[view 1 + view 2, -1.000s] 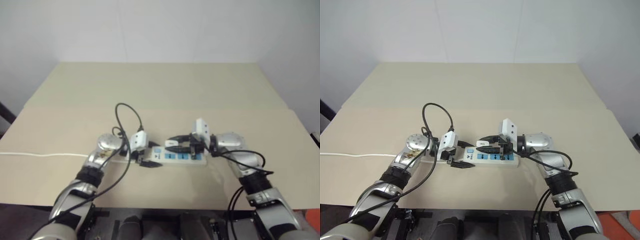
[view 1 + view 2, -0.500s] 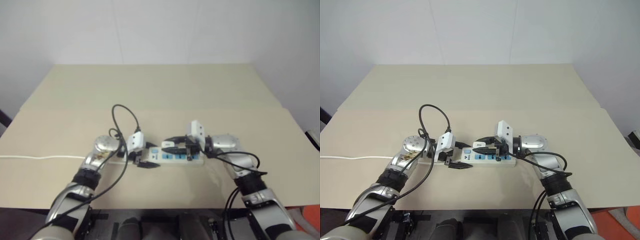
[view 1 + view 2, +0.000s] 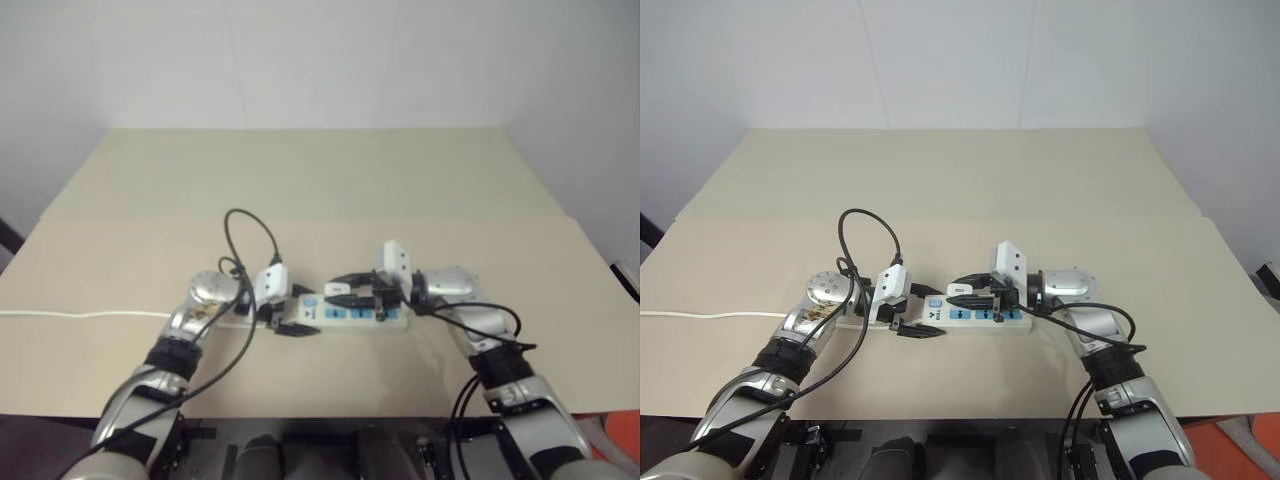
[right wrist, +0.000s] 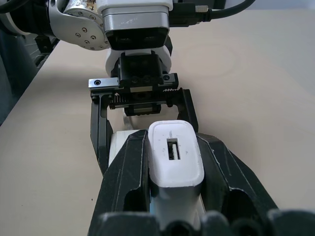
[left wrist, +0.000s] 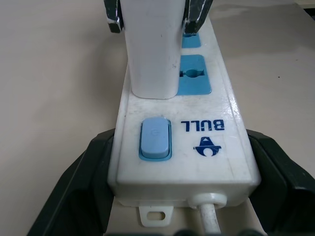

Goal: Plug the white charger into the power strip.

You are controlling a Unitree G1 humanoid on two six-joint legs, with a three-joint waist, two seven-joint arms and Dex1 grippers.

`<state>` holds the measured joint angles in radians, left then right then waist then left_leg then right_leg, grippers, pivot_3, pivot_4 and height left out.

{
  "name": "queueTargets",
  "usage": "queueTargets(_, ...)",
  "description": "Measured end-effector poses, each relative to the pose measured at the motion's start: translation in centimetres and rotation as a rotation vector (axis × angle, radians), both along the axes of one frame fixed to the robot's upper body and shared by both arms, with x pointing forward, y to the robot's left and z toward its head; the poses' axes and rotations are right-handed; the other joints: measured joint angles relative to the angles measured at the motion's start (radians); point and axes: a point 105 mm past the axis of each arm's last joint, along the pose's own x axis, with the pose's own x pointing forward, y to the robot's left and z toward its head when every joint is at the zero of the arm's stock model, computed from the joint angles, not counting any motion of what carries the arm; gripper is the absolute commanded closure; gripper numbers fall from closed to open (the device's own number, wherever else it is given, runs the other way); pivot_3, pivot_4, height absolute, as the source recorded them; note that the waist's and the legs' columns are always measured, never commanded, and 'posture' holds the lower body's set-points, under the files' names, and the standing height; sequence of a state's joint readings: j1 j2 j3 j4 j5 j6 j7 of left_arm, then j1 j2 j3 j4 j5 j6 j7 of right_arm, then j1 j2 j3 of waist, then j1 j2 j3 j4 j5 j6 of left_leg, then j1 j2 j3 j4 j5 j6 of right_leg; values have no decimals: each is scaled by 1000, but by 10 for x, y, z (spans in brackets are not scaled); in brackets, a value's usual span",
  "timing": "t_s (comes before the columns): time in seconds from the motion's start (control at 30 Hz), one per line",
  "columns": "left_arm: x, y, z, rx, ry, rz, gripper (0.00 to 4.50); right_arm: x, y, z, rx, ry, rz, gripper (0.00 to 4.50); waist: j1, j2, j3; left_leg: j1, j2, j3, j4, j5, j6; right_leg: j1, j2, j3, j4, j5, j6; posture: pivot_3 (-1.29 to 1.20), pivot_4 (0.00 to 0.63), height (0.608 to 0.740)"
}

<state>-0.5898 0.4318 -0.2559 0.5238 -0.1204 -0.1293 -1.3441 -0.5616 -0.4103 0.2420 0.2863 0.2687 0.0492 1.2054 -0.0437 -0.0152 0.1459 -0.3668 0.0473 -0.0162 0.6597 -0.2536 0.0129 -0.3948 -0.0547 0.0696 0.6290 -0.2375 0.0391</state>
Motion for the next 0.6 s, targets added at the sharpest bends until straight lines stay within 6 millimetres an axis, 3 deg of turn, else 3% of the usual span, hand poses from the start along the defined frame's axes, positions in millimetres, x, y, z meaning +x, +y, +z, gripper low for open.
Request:
queueTargets(0.33,-1,2,0,1,-3,6,1204,0,4,0,-2,5,21,3350,-5,0,0,1,0,0,-1,0,0,0,0,0,0,0,0,0,150,740)
queueTargets(0.43,-1,2,1,1,-7,5,1204,1,3,-3,-27,5,17,2358,-4,0,0,0,0,0,-1,0,0,0,0,0,0,0,0,0,150,740)
queueTargets(0.47,-1,2,1,1,-10,3,1204,0,0,-14,-60,39,6,2022,-2,-1,0,0,0,0,-1,0,0,-1,1,0,0,0,0,0,150,740)
queueTargets(0.6,-2,3,1,-1,-9,4,1204,0,1,-14,-58,34,3,753,-2,-1,0,-2,0,0,-1,0,0,-3,0,0,1,0,-1,0,150,740)
